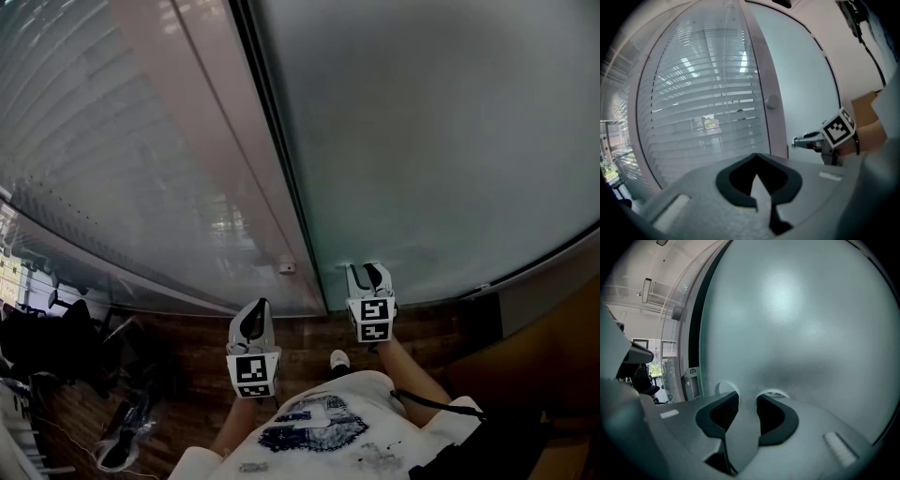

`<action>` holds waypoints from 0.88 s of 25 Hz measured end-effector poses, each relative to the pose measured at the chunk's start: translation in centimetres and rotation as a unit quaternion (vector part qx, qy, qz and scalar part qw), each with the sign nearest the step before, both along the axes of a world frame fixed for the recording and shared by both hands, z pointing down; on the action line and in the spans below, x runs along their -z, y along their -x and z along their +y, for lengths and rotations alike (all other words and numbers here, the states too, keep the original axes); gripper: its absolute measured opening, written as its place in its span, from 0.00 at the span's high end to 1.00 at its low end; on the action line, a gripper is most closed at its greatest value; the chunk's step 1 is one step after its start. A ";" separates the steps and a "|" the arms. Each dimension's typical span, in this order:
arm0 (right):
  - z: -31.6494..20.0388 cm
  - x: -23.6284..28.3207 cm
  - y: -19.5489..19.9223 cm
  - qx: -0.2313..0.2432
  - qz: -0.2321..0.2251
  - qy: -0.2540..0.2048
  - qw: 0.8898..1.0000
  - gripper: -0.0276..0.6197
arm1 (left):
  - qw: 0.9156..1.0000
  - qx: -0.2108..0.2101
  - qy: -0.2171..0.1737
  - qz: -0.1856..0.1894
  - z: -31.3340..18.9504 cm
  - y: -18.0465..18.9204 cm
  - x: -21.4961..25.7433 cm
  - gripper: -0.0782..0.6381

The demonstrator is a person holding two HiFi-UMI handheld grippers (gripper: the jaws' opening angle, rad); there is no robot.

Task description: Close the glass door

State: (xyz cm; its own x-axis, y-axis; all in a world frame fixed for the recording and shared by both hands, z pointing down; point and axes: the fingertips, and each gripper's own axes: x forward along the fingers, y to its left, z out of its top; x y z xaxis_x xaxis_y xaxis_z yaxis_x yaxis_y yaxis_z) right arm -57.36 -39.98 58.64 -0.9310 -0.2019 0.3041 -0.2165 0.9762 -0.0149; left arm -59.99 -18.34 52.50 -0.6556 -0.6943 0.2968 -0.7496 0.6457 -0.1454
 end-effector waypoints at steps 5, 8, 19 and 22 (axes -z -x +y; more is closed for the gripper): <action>0.0 -0.2 -0.1 0.002 -0.003 -0.001 1.000 0.77 | 1.000 0.003 0.000 -0.001 0.2 -0.2 -0.2 0.89; 0.0 -0.2 0.0 0.003 -0.002 -0.001 1.000 0.76 | 1.000 0.005 0.001 0.005 0.1 -0.5 -0.3 0.89; 0.1 -0.1 0.0 0.004 -0.004 -0.003 1.000 0.77 | 1.000 0.001 0.003 0.000 0.1 -1.2 -0.3 0.89; 0.1 0.0 0.0 0.003 -0.003 -0.002 1.000 0.76 | 1.000 -0.001 0.004 0.004 0.1 -1.5 -0.2 0.89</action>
